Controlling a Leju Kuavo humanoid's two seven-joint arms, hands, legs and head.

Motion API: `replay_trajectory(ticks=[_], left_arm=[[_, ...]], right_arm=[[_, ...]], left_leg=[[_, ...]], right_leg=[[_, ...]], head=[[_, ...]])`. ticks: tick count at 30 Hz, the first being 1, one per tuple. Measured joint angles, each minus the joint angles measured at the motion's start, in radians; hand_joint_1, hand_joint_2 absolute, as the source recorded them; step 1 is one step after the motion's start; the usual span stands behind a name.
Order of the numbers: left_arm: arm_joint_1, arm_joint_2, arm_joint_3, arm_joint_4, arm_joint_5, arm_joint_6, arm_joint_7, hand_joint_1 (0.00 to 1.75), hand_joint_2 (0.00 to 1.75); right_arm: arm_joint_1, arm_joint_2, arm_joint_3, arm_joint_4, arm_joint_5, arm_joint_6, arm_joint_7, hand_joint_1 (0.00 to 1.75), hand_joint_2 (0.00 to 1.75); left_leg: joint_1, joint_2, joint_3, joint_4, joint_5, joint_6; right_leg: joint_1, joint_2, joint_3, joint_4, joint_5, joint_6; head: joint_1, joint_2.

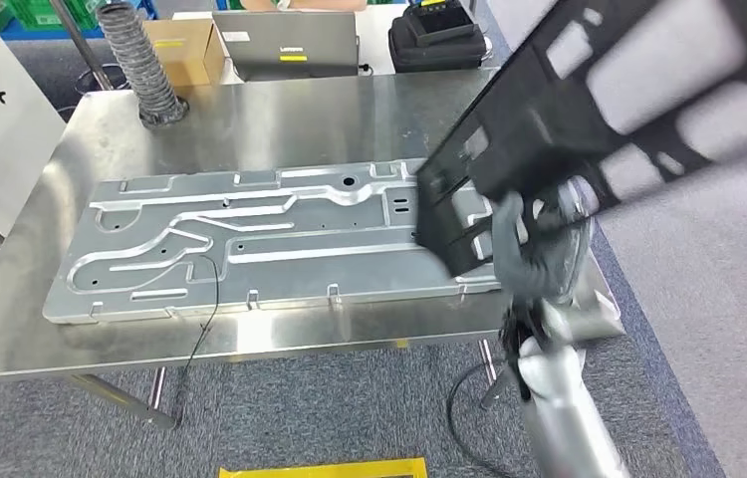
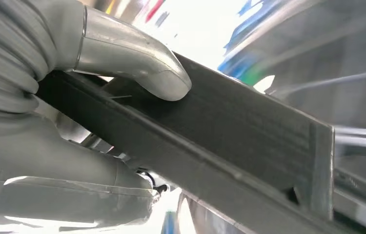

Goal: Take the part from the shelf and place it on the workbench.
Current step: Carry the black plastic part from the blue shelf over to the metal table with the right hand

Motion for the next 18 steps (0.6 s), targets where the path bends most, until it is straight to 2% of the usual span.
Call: replay_trajectory(ticks=[2,5,7,8,10,11,12,13,15,16,17,18], left_arm=[[-0.002,0.001,0.006,0.000,-0.008,-0.001,-0.002,0.00,1.75],[-0.005,0.001,0.012,0.000,-0.021,-0.004,-0.004,0.00,1.75],[-0.009,0.001,0.015,0.000,-0.031,-0.007,-0.004,0.00,1.75],[-0.010,0.002,0.017,0.000,-0.035,-0.008,-0.005,0.00,1.75],[-0.012,0.002,0.021,0.000,-0.043,-0.012,-0.006,0.00,1.75],[-0.013,0.002,0.022,0.000,-0.047,-0.015,-0.006,0.00,1.75],[-0.015,0.002,0.024,0.000,-0.052,-0.018,-0.007,0.00,1.75],[-0.016,0.002,0.024,0.000,-0.057,-0.021,-0.009,0.00,1.75],[-0.017,0.002,0.025,0.000,-0.067,-0.025,-0.014,0.00,1.75],[-0.019,0.002,0.025,0.000,-0.071,-0.025,-0.016,0.00,1.75],[-0.021,0.002,0.026,0.000,-0.075,-0.024,-0.019,0.00,1.75],[-0.023,0.002,0.027,0.000,-0.078,-0.024,-0.020,0.00,1.75]], right_arm=[[-0.104,-0.024,-0.022,0.116,0.277,-0.114,0.148,1.75,1.75],[-0.266,-0.055,-0.037,0.284,0.597,-0.152,0.319,1.75,1.75],[-0.355,-0.071,-0.037,0.390,0.785,-0.142,0.417,1.75,1.75],[-0.393,-0.076,-0.034,0.437,0.858,-0.131,0.452,1.75,1.75],[-0.482,-0.075,-0.003,0.549,0.981,-0.096,0.514,1.75,1.75],[-0.531,-0.071,0.029,0.615,1.029,-0.075,0.546,1.75,1.75],[-0.580,-0.065,0.076,0.686,1.067,-0.052,0.578,1.75,1.75],[-0.623,-0.058,0.124,0.749,1.093,-0.031,0.603,1.75,1.75],[-0.692,-0.031,0.232,0.864,1.106,-0.004,0.611,1.75,1.75],[-0.720,-0.013,0.281,0.913,1.106,0.002,0.600,1.75,1.75],[-0.741,0.009,0.330,0.962,1.107,0.006,0.582,1.75,1.75],[-0.755,0.032,0.373,1.004,1.106,0.006,0.561,1.75,1.75]], left_leg=[[-0.003,0.002,0.016,-0.082,0.060,0.012],[-0.006,0.000,0.013,-0.093,0.067,0.030],[-0.002,-0.002,0.017,-0.100,0.067,0.038],[0.000,-0.004,0.020,-0.103,0.066,0.041],[0.000,-0.005,0.021,-0.103,0.062,0.045],[-0.001,-0.005,0.023,-0.102,0.059,0.045],[-0.001,-0.005,0.027,-0.101,0.055,0.044],[0.000,-0.006,0.033,-0.101,0.051,0.042],[0.001,-0.008,0.048,-0.100,0.040,0.035],[-0.001,-0.008,0.052,-0.098,0.035,0.030],[-0.001,-0.009,0.053,-0.096,0.032,0.025],[-0.001,-0.009,0.053,-0.096,0.031,0.020]], right_leg=[[0.002,0.002,0.002,0.005,-0.012,0.011],[0.003,0.003,-0.004,0.006,-0.023,0.028],[0.001,-0.002,-0.020,0.044,-0.049,0.040],[-0.002,-0.004,-0.045,0.094,-0.075,0.045],[-0.007,-0.007,-0.128,0.235,-0.127,0.052],[-0.009,-0.007,-0.164,0.286,-0.133,0.054],[-0.010,-0.007,-0.184,0.302,-0.117,0.055],[-0.012,-0.008,-0.183,0.277,-0.082,0.054],[-0.014,-0.008,-0.141,0.150,0.012,0.051],[-0.013,-0.007,-0.120,0.091,0.041,0.049],[-0.012,-0.007,-0.104,0.051,0.054,0.044],[-0.009,-0.007,-0.097,0.032,0.053,0.038]], head=[[0.000,0.000],[0.000,0.000],[0.000,0.000],[0.000,0.000],[0.000,0.000],[0.000,0.000],[0.000,0.000],[0.000,0.000],[0.000,0.000],[0.000,0.000],[0.000,0.000],[0.000,0.000]])
